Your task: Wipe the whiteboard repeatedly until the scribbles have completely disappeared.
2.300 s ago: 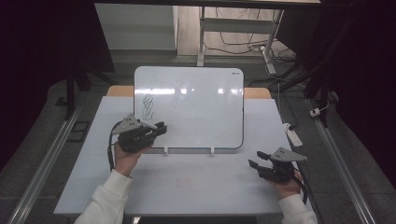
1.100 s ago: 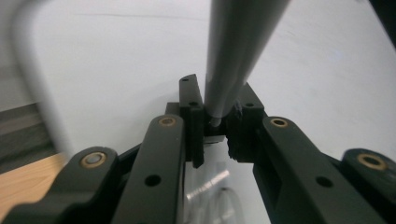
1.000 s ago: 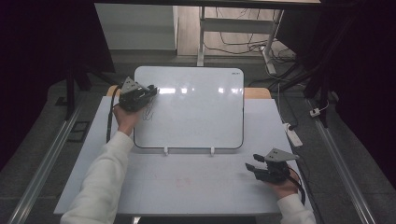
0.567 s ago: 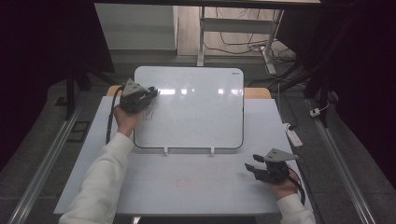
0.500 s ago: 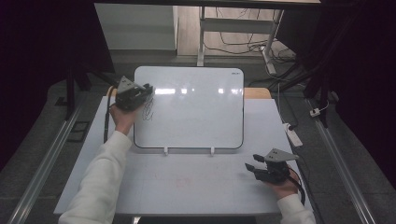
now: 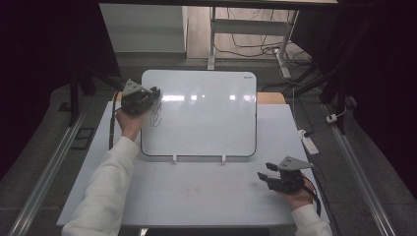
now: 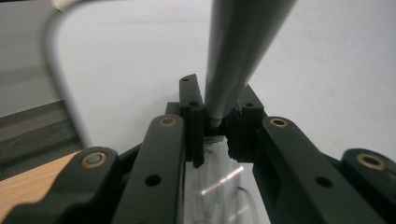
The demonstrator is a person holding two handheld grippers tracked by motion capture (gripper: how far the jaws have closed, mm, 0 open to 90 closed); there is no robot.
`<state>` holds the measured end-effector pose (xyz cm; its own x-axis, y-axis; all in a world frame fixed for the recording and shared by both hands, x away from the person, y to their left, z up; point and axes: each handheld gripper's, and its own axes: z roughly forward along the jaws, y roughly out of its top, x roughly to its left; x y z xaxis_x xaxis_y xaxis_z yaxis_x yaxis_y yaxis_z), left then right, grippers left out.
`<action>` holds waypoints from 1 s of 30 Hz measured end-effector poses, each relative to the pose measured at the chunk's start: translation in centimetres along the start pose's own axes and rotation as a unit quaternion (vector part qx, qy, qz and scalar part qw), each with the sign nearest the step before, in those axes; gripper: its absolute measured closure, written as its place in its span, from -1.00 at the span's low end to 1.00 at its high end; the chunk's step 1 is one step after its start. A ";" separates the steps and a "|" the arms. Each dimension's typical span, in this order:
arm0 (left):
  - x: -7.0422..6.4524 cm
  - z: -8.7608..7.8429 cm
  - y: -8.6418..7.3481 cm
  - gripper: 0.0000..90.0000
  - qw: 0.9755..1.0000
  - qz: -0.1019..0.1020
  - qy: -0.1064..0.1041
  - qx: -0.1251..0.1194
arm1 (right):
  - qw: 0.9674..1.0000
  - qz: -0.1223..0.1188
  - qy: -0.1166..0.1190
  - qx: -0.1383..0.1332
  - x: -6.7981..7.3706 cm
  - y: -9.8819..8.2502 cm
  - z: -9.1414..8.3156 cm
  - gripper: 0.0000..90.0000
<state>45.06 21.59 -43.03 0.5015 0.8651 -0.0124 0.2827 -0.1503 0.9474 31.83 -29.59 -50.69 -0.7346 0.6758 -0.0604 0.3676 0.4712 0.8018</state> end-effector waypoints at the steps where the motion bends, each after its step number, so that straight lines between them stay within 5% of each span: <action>1: -0.4 0.1 -0.1 0.72 1.000 0.009 -0.006 0.005 | 1.000 0.000 0.001 0.001 0.0 0.0 0.1 0.05; 4: -0.5 -0.1 -0.2 0.72 1.000 0.017 -0.007 0.008 | 1.000 -0.004 0.002 0.004 0.1 0.0 0.2 0.05; 9: 2.0 -1.6 -0.8 0.72 1.000 -0.021 0.019 0.001 | 1.000 -0.002 0.002 -0.001 0.1 0.0 0.0 0.05; 11: 1.3 -1.4 -0.8 0.72 1.000 -0.007 0.024 0.003 | 1.000 -0.001 0.003 -0.001 0.1 0.0 0.0 0.05; 17: -2.0 0.4 -0.6 0.72 0.999 0.036 -0.008 0.011 | 1.000 -0.006 0.005 0.002 0.4 0.2 0.3 0.05; 19: -1.6 0.0 -0.5 0.72 0.999 0.039 0.005 0.007 | 1.000 -0.006 0.004 0.001 0.3 0.2 0.3 0.05; 23: 1.1 -1.3 -0.8 0.72 0.999 -0.001 0.032 -0.006 | 1.000 -0.004 0.005 0.001 0.3 0.2 0.2 0.05; 30: -1.9 0.1 -1.3 0.72 0.999 0.044 -0.003 0.003 | 1.000 -0.008 0.009 0.005 0.4 0.2 0.4 0.05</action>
<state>43.83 20.06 -44.25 0.5301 0.8452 0.0682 0.2417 -0.2277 0.9433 31.86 -28.98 -50.82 -0.7505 0.6580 -0.0616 0.3619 0.4871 0.7949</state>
